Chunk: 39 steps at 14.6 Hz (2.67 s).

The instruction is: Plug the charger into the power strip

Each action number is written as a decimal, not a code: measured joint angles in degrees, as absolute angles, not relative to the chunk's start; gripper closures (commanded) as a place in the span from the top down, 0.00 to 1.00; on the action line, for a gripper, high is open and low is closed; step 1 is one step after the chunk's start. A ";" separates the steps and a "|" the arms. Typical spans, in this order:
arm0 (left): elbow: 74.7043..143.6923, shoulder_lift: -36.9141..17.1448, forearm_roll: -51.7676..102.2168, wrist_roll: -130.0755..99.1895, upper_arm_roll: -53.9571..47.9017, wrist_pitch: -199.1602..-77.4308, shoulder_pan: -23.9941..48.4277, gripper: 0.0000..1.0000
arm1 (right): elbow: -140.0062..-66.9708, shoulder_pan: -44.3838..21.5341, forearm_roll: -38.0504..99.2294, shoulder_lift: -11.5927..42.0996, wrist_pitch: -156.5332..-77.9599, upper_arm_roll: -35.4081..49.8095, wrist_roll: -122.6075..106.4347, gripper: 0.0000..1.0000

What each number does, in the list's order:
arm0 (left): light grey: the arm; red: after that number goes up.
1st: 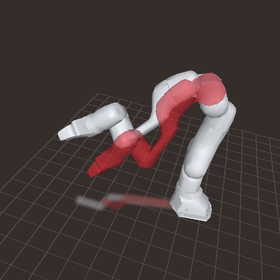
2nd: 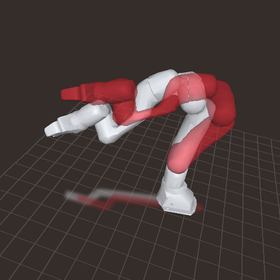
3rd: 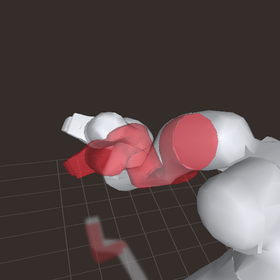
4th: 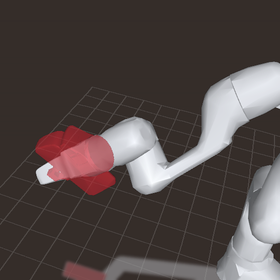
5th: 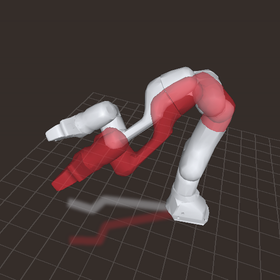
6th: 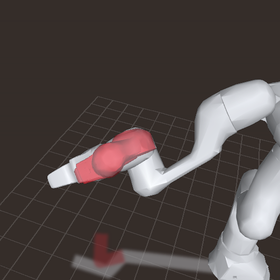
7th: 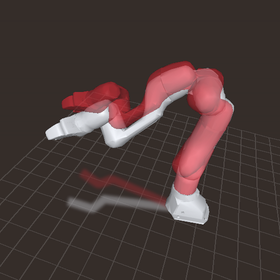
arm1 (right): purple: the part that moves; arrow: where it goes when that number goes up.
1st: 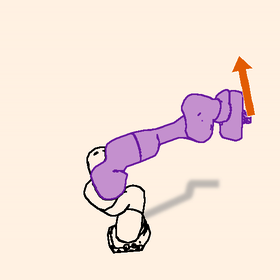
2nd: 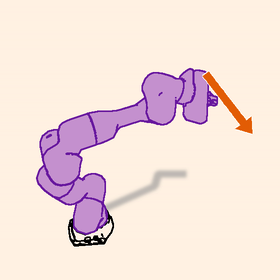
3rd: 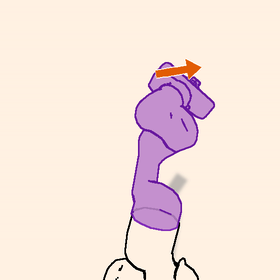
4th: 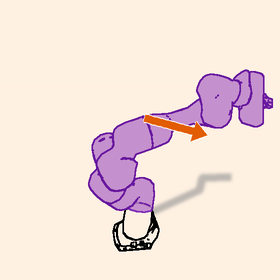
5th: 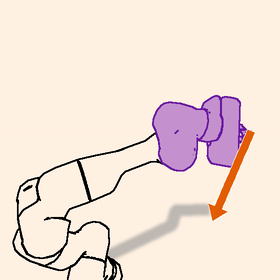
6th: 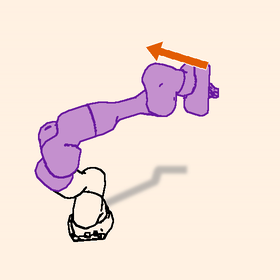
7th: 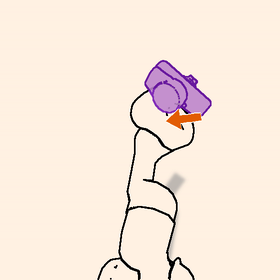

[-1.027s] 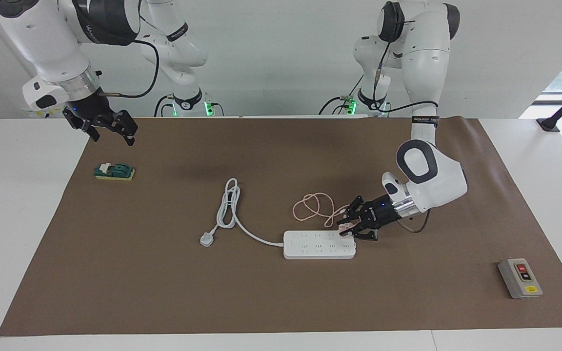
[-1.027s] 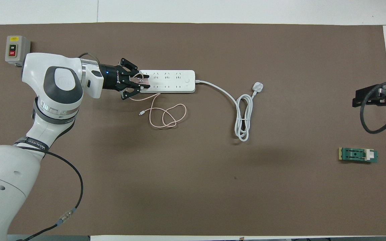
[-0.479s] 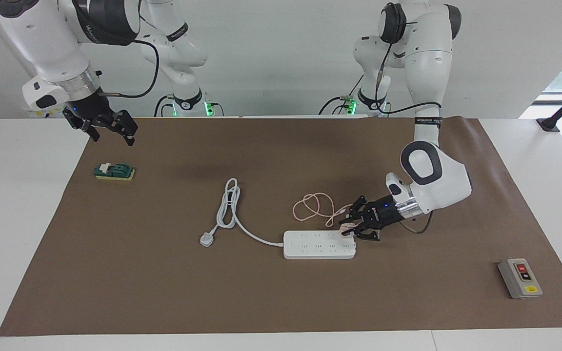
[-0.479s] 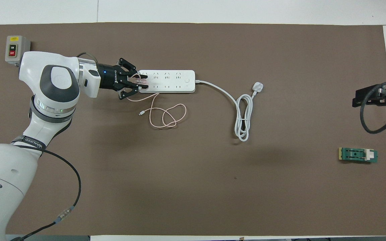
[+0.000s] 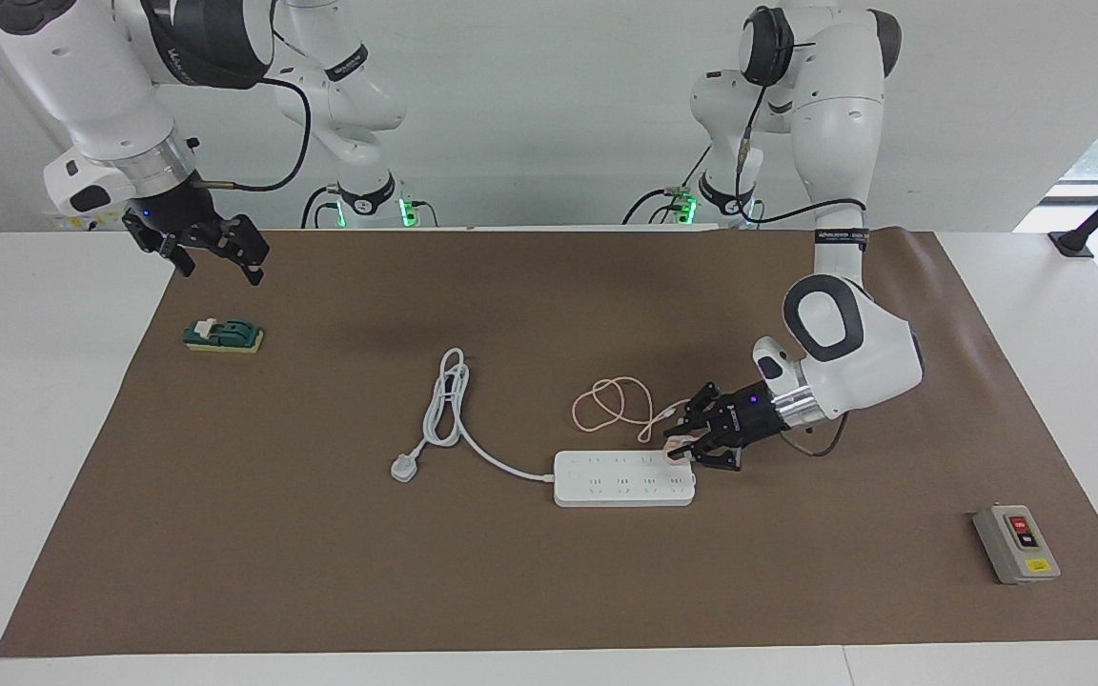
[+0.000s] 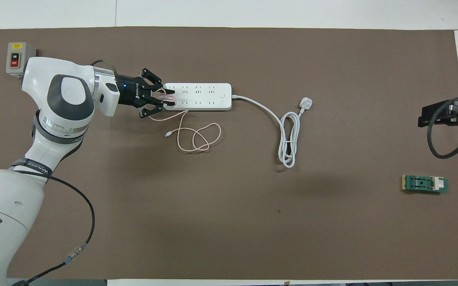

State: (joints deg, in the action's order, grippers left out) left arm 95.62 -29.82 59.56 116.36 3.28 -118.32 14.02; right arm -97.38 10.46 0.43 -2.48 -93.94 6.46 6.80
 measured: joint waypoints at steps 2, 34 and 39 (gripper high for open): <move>95.57 -29.90 59.53 116.36 3.28 -118.30 14.02 0.00 | -97.38 10.46 0.43 -2.48 -93.94 6.46 6.80 1.00; 91.47 -30.83 46.85 106.12 2.81 -118.96 15.24 0.00 | -97.38 10.46 0.43 -2.48 -93.94 6.46 6.80 1.00; 91.36 -30.49 43.30 104.21 2.72 -120.43 16.38 0.00 | -97.38 10.46 0.43 -2.48 -93.94 6.46 6.80 1.00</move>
